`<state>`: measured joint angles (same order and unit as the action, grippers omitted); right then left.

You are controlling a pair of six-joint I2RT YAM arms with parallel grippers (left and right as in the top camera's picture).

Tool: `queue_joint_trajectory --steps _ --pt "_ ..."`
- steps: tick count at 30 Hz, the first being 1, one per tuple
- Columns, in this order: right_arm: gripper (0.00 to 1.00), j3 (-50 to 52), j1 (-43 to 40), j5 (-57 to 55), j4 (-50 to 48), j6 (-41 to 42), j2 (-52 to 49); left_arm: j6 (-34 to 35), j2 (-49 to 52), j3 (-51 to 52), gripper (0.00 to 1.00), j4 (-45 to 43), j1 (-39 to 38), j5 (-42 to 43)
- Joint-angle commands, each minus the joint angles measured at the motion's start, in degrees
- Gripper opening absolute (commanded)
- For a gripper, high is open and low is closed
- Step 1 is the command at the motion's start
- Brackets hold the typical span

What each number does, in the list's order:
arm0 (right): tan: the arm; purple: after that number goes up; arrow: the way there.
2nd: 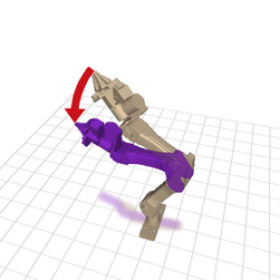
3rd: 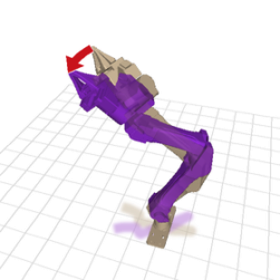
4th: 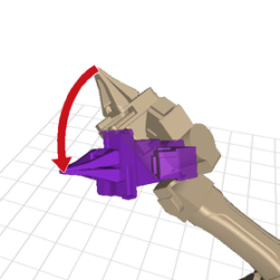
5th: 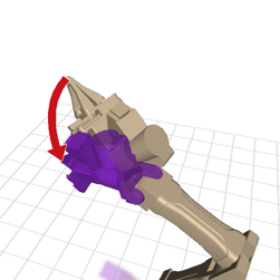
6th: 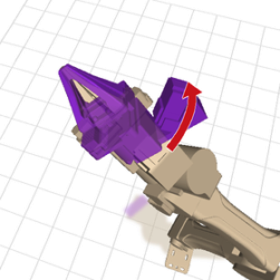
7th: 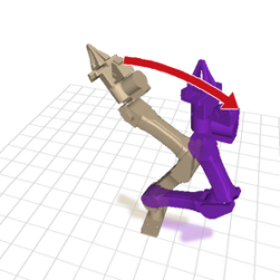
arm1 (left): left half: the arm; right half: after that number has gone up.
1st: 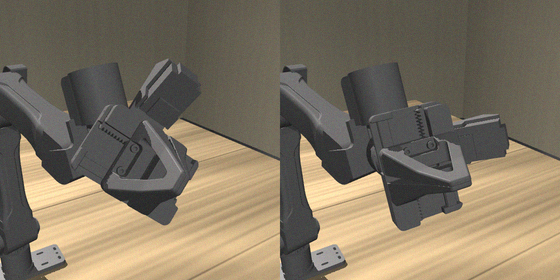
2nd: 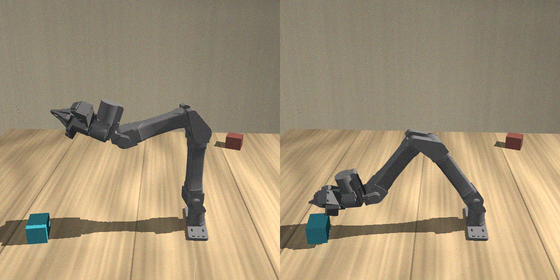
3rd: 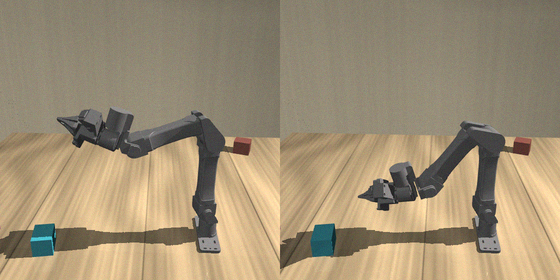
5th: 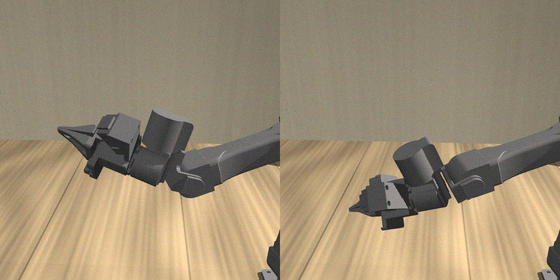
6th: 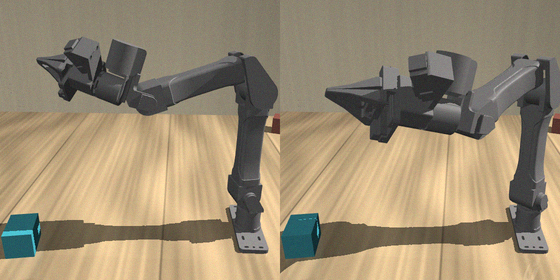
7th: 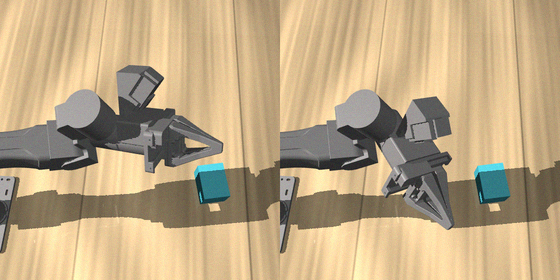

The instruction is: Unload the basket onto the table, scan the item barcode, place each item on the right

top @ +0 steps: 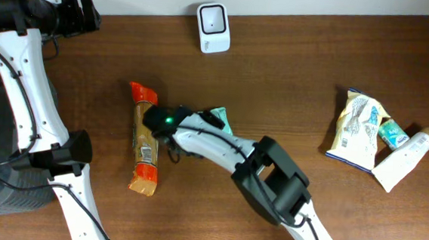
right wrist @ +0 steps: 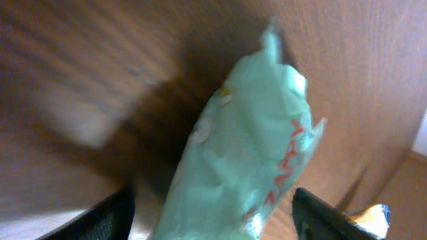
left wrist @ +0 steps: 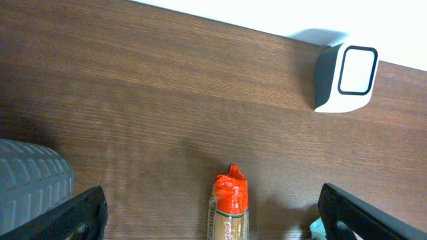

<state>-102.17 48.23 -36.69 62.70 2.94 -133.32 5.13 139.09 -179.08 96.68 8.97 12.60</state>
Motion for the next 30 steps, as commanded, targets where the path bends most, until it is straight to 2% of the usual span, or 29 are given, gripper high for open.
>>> queue_joint_trajectory --steps 1,2,5,7,9,13,16,19,24,25,26,27,29,30 --pt "0.16 -0.26 -6.19 0.11 -0.09 1.99 -1.64 -0.92 -0.44 -0.11 0.99 0.02 0.22 0.00" --pt "0.06 -0.28 -7.17 1.88 0.07 1.97 -1.64 -0.92 -0.44 -0.11 0.99 0.02 0.22 0.00" --pt "0.04 -3.13 -7.67 9.20 4.00 1.73 0.37 -0.92 -0.44 -0.11 0.99 0.02 0.22 0.00" --pt "0.04 -9.05 -8.02 19.98 10.27 -1.11 4.02 -0.92 -0.44 -0.11 0.99 0.02 0.22 0.00" --pt "0.04 -14.19 -9.66 33.77 15.13 -4.68 7.41 -0.92 -0.44 -0.11 0.99 0.02 0.22 0.00" --pt "0.04 -12.92 -17.73 66.20 16.11 -15.28 8.11 -0.92 -0.44 -0.11 0.99 0.02 0.22 0.00" --pt "0.04 -8.90 -22.21 74.95 15.10 -19.21 5.16 -0.92 -0.44 -0.11 0.99 0.02 0.22 0.00" --pt "0.05 -5.29 -24.79 72.32 11.41 -18.93 2.14 -0.92 -0.44 -0.11 0.99 0.02 0.22 0.00" --pt "0.16 -4.59 -27.28 61.55 7.74 -14.47 -0.68 -0.92 -0.44 -0.11 0.99 0.02 0.22 0.00" --pt "0.29 -4.59 -27.78 60.65 7.76 -14.49 -1.03 -0.92 -0.44 -0.11 0.99 0.02 0.22 0.00" --pt "0.63 -4.59 -28.57 59.25 7.74 -14.49 -1.11 -0.92 -0.44 -0.11 0.99 0.02 0.22 0.00" --pt "0.77 -4.79 -29.35 58.18 7.54 -14.49 -1.07 -0.92 -0.44 -0.11 0.99 0.02 0.22 0.00" --pt "0.78 -7.45 -31.87 58.01 8.46 -14.47 -0.98 -0.92 -0.44 -0.11 0.99 0.02 0.22 0.00" --pt "0.73 -9.66 -32.85 58.01 9.20 -14.47 -0.90 -0.92 -0.44 -0.11 0.99 0.02 0.22 0.00"
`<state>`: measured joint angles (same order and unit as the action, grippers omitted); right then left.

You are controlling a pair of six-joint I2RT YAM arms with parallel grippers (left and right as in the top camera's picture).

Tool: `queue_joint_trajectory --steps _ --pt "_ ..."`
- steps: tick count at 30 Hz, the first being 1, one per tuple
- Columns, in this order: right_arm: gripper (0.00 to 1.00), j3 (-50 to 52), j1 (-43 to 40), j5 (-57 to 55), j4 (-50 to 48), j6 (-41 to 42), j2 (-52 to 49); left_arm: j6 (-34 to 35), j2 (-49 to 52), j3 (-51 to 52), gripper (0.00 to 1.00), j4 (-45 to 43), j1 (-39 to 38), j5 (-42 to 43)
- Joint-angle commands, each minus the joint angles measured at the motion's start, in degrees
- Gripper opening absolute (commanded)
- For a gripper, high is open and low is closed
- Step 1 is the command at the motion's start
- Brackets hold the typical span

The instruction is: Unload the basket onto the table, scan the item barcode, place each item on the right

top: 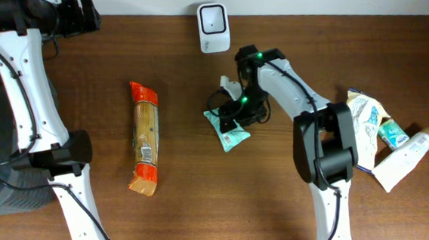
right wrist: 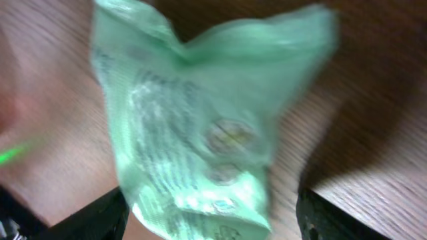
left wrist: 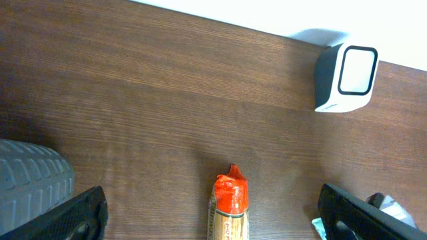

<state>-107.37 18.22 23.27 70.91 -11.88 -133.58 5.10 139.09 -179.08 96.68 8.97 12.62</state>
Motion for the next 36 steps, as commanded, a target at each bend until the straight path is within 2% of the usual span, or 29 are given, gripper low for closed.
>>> queue_joint_trajectory --steps 1,3,4,6,7,10,12,14,19,21,23,25,26,28,29,31,33,34,36 --pt "0.69 -7.10 -3.61 -1.99 1.97 0.33 -0.61 -0.90 -0.44 -0.11 0.99 0.02 0.22 -0.02" --pt "0.58 -16.00 -3.89 -2.56 4.37 0.09 -0.61 -0.90 -0.44 -0.11 0.99 0.02 0.22 -0.02" --pt "0.46 -18.56 -2.51 -2.56 4.04 -0.87 -0.61 -0.90 -0.44 -0.11 0.99 0.02 0.22 -0.02" --pt "0.32 -18.53 0.37 -4.50 3.08 -1.38 -0.92 -0.90 -0.44 -0.11 0.99 0.02 0.22 -0.02" --pt "0.30 -18.23 2.56 -8.11 2.54 -1.18 -1.73 -0.90 -0.44 -0.11 0.99 0.02 0.22 -0.02" --pt "0.24 -17.66 6.69 -8.20 2.67 -3.69 -3.45 -0.90 -0.44 -0.11 0.99 0.02 0.22 -0.02" --pt "0.24 -17.62 10.23 -7.56 5.01 -8.39 -3.80 -0.90 -0.44 -0.11 0.99 0.02 0.22 -0.02" --pt "0.24 -16.35 12.68 -12.66 5.14 -8.92 -3.82 -0.90 -0.44 -0.11 0.99 0.02 0.22 -0.02" --pt "0.30 -12.83 11.32 -14.43 3.80 -11.63 -7.15 -0.90 -0.44 -0.11 0.99 0.02 0.22 -0.02" --pt "0.30 -12.83 9.18 -19.30 0.76 -6.25 -7.39 -0.90 -0.44 -0.11 0.99 0.02 0.22 -0.02" --pt "0.30 -13.00 4.24 -21.44 -3.85 7.17 -7.37 -0.90 -0.44 -0.11 0.99 0.02 0.22 -0.02" --pt "0.30 -13.00 -2.05 -21.38 -3.96 19.52 -7.37 -0.90 -0.44 -0.11 0.99 0.02 0.22 -0.02" --pt "0.30 -13.00 -4.39 -21.35 -2.47 22.95 -7.37 -0.90 -0.44 -0.11 0.99 0.02 0.22 -0.02" --pt "0.31 -13.00 -7.87 -14.95 0.02 20.70 -7.37 -0.90 -0.44 -0.11 0.99 0.02 0.22 -0.02" --pt "0.49 -13.62 -9.92 -6.84 1.38 15.30 -7.10 -0.90 -0.44 -0.11 0.99 0.02 0.22 -0.02" --pt "0.64 -15.41 -14.34 5.22 2.43 13.18 -5.31 -0.90 -0.44 -0.11 0.99 0.02 0.22 -0.02" --pt "0.90 -15.45 -19.45 15.41 8.04 9.31 -3.72 -0.90 -0.44 -0.11 0.99 0.02 0.22 -0.02" --pt "0.99 -15.32 -20.74 17.35 12.02 6.45 -3.78 -0.90 -0.44 -0.11 0.99 0.02 0.22 -0.02" --pt "0.99 -12.90 -21.14 16.79 15.63 2.21 -3.82 -0.90 -0.44 -0.11 0.99 0.02 0.22 -0.02"
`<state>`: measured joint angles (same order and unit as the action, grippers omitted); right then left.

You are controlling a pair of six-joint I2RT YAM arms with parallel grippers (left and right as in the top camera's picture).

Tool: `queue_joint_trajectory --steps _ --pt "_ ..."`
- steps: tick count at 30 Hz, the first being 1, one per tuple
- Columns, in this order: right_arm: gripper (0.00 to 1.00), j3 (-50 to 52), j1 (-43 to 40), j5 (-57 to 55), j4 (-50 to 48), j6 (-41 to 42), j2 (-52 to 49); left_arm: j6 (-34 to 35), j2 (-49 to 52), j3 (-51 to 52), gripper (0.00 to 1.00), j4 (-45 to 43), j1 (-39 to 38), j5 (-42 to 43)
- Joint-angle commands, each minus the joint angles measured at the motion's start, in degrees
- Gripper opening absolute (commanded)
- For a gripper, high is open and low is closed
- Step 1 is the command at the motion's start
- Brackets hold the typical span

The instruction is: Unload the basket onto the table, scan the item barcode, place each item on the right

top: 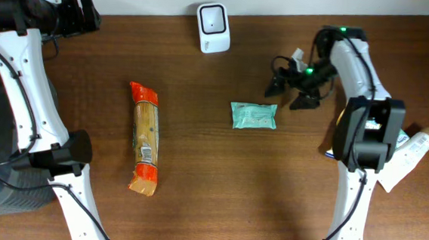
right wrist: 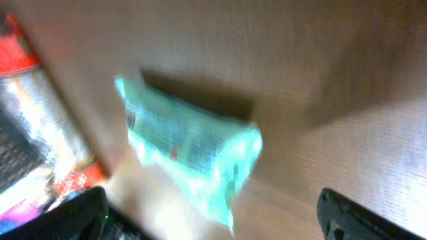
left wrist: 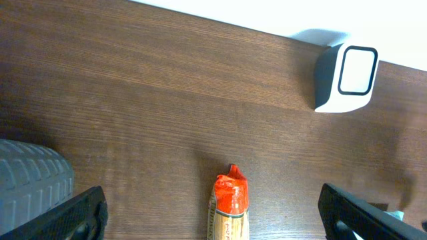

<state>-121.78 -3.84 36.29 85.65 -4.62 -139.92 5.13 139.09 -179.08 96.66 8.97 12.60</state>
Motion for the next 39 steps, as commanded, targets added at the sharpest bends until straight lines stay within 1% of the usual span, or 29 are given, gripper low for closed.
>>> queue_joint_trajectory --steps 1,2,3,5,6,9,10,11,12,13,15,16,17,19,23,25,28,30,31,32,33,34,35,36,37,39 --pt "0.99 4.09 0.90 3.61 -0.50 -5.01 2.51 -0.92 -0.44 -0.11 0.99 0.04 0.22 0.00" --pt "0.98 6.64 0.90 3.78 -2.43 -4.55 2.51 -0.92 -0.44 -0.11 0.99 0.04 0.22 0.00" --pt "0.89 9.42 0.92 4.07 -4.59 -3.26 2.51 -0.92 -0.44 -0.11 0.99 0.04 0.22 0.00" --pt "0.73 15.63 1.09 9.86 -12.24 -3.15 2.51 -0.92 -0.44 -0.11 0.99 0.04 0.22 0.00" --pt "0.68 17.73 1.57 9.84 -15.69 -1.86 2.51 -0.92 -0.44 -0.11 0.99 0.04 0.22 0.00" --pt "0.61 24.74 3.89 9.57 -23.91 2.14 2.51 -0.92 -0.44 -0.11 0.99 0.04 0.22 0.00" --pt "0.51 26.45 4.42 9.64 -27.30 2.62 2.51 -0.92 -0.44 -0.11 0.99 0.04 0.22 0.00" --pt "0.19 26.75 4.85 9.66 -28.72 3.23 2.51 -0.92 -0.44 -0.11 0.99 0.04 0.22 0.00" --pt "0.08 26.58 5.03 9.92 -28.94 3.21 2.60 -0.92 -0.44 -0.11 0.99 0.04 0.22 0.00" --pt "0.04 26.47 4.98 11.15 -28.96 3.17 2.64 -0.92 -0.44 -0.11 0.99 0.04 0.22 0.00" --pt "0.04 25.38 4.48 16.04 -28.68 1.62 4.55 -0.92 -0.44 -0.11 0.99 0.04 0.22 0.00" --pt "0.04 24.55 4.42 16.06 -28.06 1.62 5.62 -0.92 -0.44 -0.11 0.99 0.04 0.22 0.00" --pt "0.04 22.84 4.42 16.87 -26.21 -0.63 8.28 -0.92 -0.44 -0.11 0.99 0.04 0.22 0.00" --pt "0.04 19.85 4.42 20.17 -23.47 -4.68 15.37 -0.92 -0.44 -0.11 0.99 0.04 0.22 0.00" --pt "0.04 17.18 4.42 20.94 -24.92 -4.07 33.90 -0.92 -0.44 -0.11 0.99 0.04 0.22 0.00" --pt "0.04 17.18 4.42 20.48 -25.11 -3.91 40.02 -0.92 -0.44 -0.11 0.99 0.04 0.22 0.00" --pt "0.04 17.18 4.59 19.58 -24.98 -3.91 42.27 -0.92 -0.44 -0.11 0.99 0.04 0.22 0.00" --pt "0.04 17.18 5.38 15.78 -26.32 -3.93 42.16 -0.92 -0.44 -0.11 0.99 0.04 0.22 0.00" --pt "0.04 17.20 7.10 9.55 -28.76 -3.93 42.16 -0.92 -0.44 -0.11 0.99 0.04 0.22 0.00" --pt "0.04 17.20 11.74 -5.16 -33.27 -3.91 42.05 -0.92 -0.44 -0.11 0.99 0.04 0.22 0.00" --pt "0.04 17.31 17.81 -23.67 -39.45 -3.93 41.03 -0.92 -0.44 -0.11 0.99 0.04 0.22 0.00" --pt "0.04 17.31 21.59 -34.56 -44.35 -4.31 39.50 -0.92 -0.44 -0.11 0.99 0.04 0.22 0.00" --pt "0.04 17.31 24.13 -41.68 -48.89 -7.56 37.97 -0.92 -0.44 -0.11 0.99 0.04 0.22 0.00" --pt "0.04 17.31 27.28 -51.45 -58.01 -17.92 34.77 -0.92 -0.44 -0.11 0.99 0.04 0.22 0.00" --pt "0.04 17.31 28.61 -55.82 -65.09 -27.12 31.67 -0.92 -0.44 -0.11 0.99 0.04 0.22 0.00" --pt "0.04 17.31 28.98 -56.96 -78.49 -40.89 25.14 -0.92 -0.44 -0.11 0.99 0.04 0.22 0.00"
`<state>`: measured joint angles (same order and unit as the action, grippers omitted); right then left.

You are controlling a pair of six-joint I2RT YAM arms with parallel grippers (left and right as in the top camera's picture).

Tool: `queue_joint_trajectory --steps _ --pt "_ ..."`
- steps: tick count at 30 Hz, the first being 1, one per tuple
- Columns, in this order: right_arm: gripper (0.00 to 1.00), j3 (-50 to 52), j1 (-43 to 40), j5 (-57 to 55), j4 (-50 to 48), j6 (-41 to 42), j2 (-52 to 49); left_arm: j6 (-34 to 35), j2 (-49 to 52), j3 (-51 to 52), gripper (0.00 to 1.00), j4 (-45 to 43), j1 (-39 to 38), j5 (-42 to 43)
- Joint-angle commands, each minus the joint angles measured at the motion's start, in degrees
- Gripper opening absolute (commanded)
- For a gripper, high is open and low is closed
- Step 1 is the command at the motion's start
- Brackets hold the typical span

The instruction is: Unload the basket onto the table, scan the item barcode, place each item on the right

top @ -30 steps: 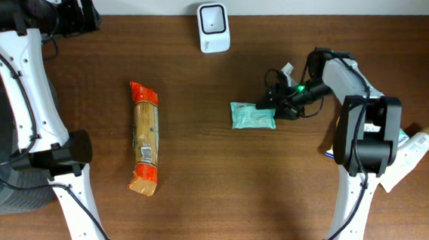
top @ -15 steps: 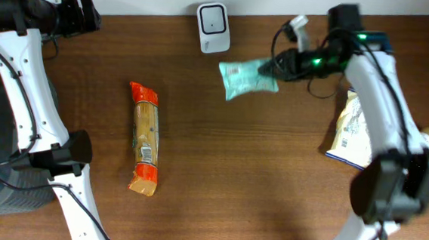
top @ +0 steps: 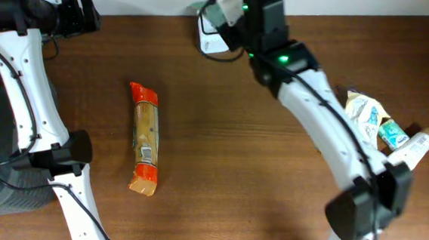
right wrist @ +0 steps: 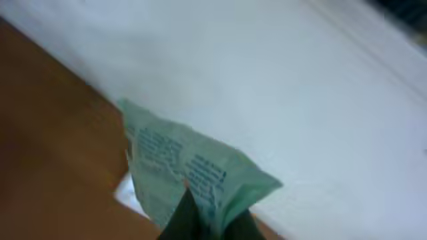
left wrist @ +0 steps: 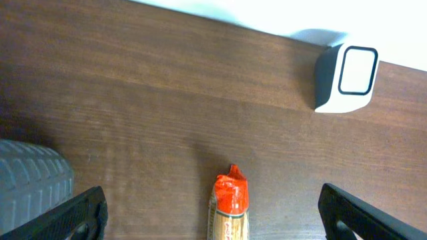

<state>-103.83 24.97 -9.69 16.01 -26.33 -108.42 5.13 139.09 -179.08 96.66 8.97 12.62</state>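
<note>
A pale green packet (right wrist: 193,172) with dark print is pinched at its lower edge by my right gripper (right wrist: 208,217), which is shut on it. In the overhead view the right gripper (top: 226,13) holds the green packet (top: 218,8) up at the table's back edge, over the white scanner (top: 207,35), which it partly hides. The left wrist view shows the scanner (left wrist: 347,77) whole, its window facing up. My left gripper (left wrist: 217,220) is open and empty, high at the far left, looking down on the red end of a pasta packet (left wrist: 230,200).
A long pasta packet (top: 145,139) with orange-red ends lies left of centre. At the right edge lie a yellow and white snack bag (top: 359,130), a small teal packet (top: 391,134) and a white tube (top: 405,156). A grey ribbed thing (left wrist: 33,180) shows at the left.
The green packet lay flat at mid-table with my right gripper open and apart to its right. Now the right gripper is shut on it and holds it raised over the scanner.
First the green packet was beside the pasta packet, between my open right fingers. Then it was at mid-table, still between them. Then it lay alone there with the gripper away to the right. Now the gripper holds it at the scanner. The left arm stayed still.
</note>
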Motion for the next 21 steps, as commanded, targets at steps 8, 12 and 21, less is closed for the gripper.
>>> queue_joint_trajectory --steps 8,12,21 --pt "0.04 -0.66 -0.61 -11.56 -55.98 -39.95 -31.61 -0.92 -0.44 -0.11 0.99 0.04 0.22 -0.02" --pt "0.04 -0.66 -0.61 -11.61 -55.78 -39.91 -31.93 -0.92 -0.44 -0.11 0.99 0.04 0.22 -0.02" --pt "0.04 -0.63 -0.20 -11.58 -49.09 -38.56 -23.69 -0.92 -0.44 -0.11 0.99 0.04 0.22 -0.02"
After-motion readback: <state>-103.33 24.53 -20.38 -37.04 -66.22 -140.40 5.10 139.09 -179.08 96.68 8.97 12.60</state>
